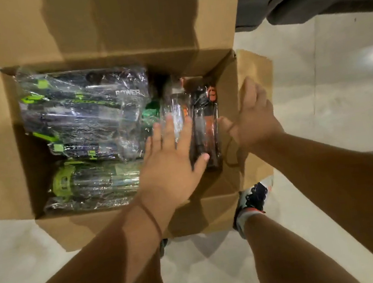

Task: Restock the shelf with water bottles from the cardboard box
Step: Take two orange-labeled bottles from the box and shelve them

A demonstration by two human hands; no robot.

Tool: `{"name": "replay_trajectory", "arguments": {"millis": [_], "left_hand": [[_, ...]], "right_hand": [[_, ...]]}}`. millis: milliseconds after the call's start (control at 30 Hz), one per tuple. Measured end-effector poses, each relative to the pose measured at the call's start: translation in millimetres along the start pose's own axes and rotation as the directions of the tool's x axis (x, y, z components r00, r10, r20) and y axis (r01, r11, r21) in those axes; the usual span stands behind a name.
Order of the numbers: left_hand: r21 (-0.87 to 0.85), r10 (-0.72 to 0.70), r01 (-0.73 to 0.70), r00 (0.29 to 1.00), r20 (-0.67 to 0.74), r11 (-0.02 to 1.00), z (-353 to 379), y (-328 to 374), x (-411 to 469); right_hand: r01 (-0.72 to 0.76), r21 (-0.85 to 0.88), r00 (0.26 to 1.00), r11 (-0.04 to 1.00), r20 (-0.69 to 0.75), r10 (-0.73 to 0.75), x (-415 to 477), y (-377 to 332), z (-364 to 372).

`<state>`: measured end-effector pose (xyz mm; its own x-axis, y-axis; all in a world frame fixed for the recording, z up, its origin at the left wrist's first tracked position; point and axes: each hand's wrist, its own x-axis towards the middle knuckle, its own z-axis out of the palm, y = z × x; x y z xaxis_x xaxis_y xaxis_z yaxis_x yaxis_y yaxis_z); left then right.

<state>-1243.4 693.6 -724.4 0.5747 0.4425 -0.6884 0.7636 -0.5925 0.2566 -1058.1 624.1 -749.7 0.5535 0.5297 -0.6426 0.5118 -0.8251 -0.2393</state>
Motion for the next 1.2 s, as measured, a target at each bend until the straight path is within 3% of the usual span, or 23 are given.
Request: {"name": "replay_trajectory", "arguments": {"millis": [100,167,400,467,533,600,667,833,1033,1100,1200], "left_hand": [[0.046,0.026,-0.028,0.999,0.046,0.999,21,-1,27],[0.104,0.022,-0.024,1.0,0.021,0.994,31,-4,44],[0.251,-0.014,-0.034,0.982,0.187,0.967,35,0,92],[0.17,-0.056,0.014,0.968,0.243,0.985,37,1,106],[0.007,-0.163,0.169,0.939,0.303,0.986,43,-1,122],[-0.182,-0.328,0.4,0.886,0.329,0.898,45,1,132],[-0.275,-0.439,0.516,0.848,0.296,0.811,49,9,135],[-0.447,-0.506,0.559,0.827,0.245,0.699,69,24,133],[-0.59,-0.654,0.582,0.747,0.117,0.559,84,31,138],[-0.693,-0.701,0.547,0.708,0.084,0.47,83,32,137],[-0.699,-0.683,0.55,0.72,0.119,0.458,88,32,129]], "right_hand": [[-0.017,0.271,0.995,0.962,-0.095,0.044,8,-5,27],[0.012,0.364,0.983,0.931,-0.174,0.055,6,-3,36],[-0.079,0.373,0.984,0.925,-0.118,0.131,11,-3,43],[-0.067,0.395,0.986,0.916,-0.114,0.121,12,-1,42],[-0.047,0.406,0.988,0.913,-0.113,0.101,13,1,44],[-0.024,0.418,0.99,0.908,-0.116,0.08,13,1,45],[-0.016,0.441,0.991,0.898,-0.113,0.074,12,2,46],[-0.009,0.378,0.988,0.926,-0.138,0.065,15,0,49],[-0.032,0.356,0.99,0.934,-0.115,0.078,15,-2,50],[-0.024,0.341,0.99,0.94,-0.121,0.069,17,0,50],[-0.033,0.319,0.991,0.947,-0.116,0.074,17,1,52]]}}
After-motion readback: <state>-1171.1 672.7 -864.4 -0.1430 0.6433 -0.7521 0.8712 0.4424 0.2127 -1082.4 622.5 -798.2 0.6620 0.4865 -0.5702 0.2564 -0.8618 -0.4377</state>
